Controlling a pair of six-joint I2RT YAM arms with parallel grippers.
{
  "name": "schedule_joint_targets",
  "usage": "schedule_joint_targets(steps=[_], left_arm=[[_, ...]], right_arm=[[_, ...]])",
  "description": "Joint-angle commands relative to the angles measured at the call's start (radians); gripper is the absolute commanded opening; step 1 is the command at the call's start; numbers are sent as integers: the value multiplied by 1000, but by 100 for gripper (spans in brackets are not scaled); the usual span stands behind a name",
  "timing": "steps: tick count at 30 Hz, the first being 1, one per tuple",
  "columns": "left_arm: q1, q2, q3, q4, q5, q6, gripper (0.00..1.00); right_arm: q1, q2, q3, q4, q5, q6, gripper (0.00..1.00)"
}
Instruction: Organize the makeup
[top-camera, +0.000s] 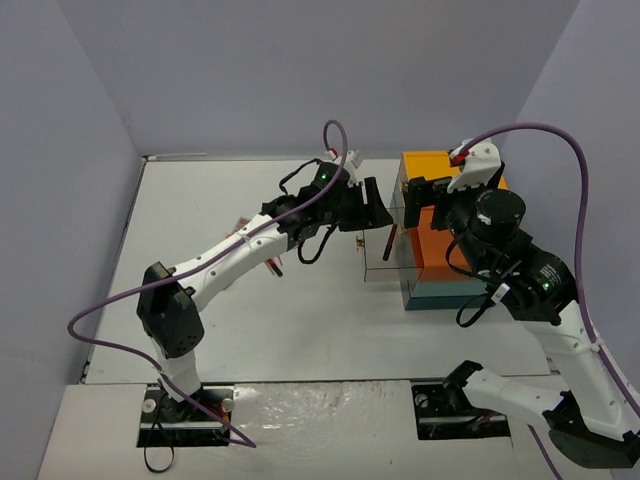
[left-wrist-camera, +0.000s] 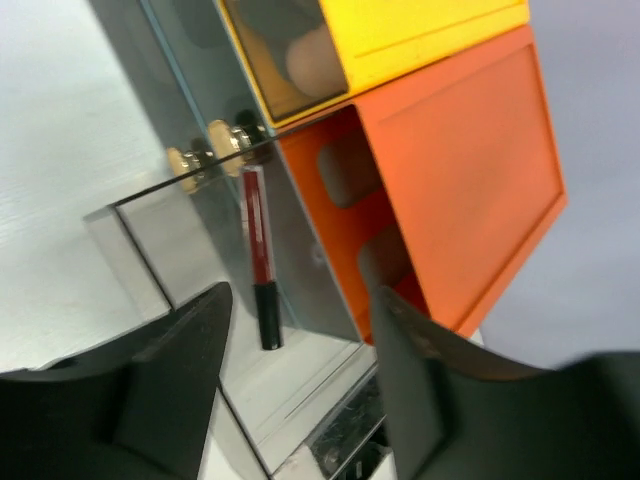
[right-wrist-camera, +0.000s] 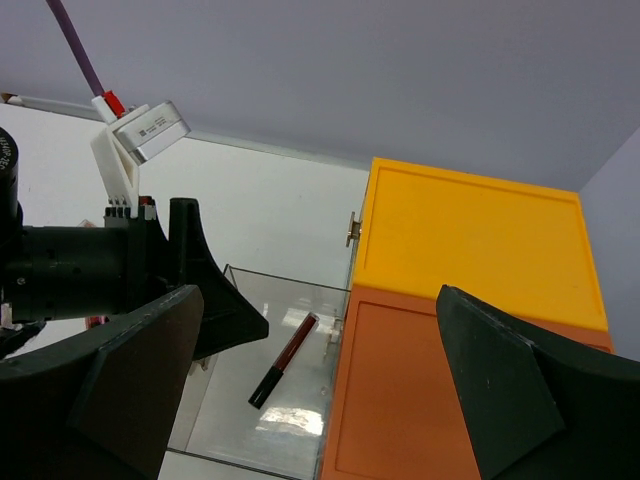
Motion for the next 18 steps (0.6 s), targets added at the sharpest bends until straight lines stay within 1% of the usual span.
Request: schedule_joint_targets(steps=[1, 4, 7, 8, 10, 13, 15, 18], left_arm=[[5, -123, 85, -76, -122, 97, 61], [17, -176, 62, -164, -260, 128, 65], [50, -212, 22, -275, -422, 121, 64], [96, -225, -24, -322, -456, 98, 63], [170, -230, -92, -347, -456, 38, 62], [264, -218, -176, -346, -428, 12, 62], [312, -165, -205, -353, -414, 9, 59], [326, -96, -221, -345, -369, -13, 54]], right_arm=[[-6, 12, 18, 82, 39, -18, 100], [-6, 15, 20, 91, 43, -24, 100], [-6, 20, 14, 97, 32, -24, 100], [-6, 19, 5, 101, 25, -22, 100], [-6, 25, -12, 104, 15, -18, 100], [-7, 32, -23, 108, -3, -9, 100], [-6, 33, -26, 113, -14, -3, 100], [-6, 35, -34, 118, -20, -2, 100]])
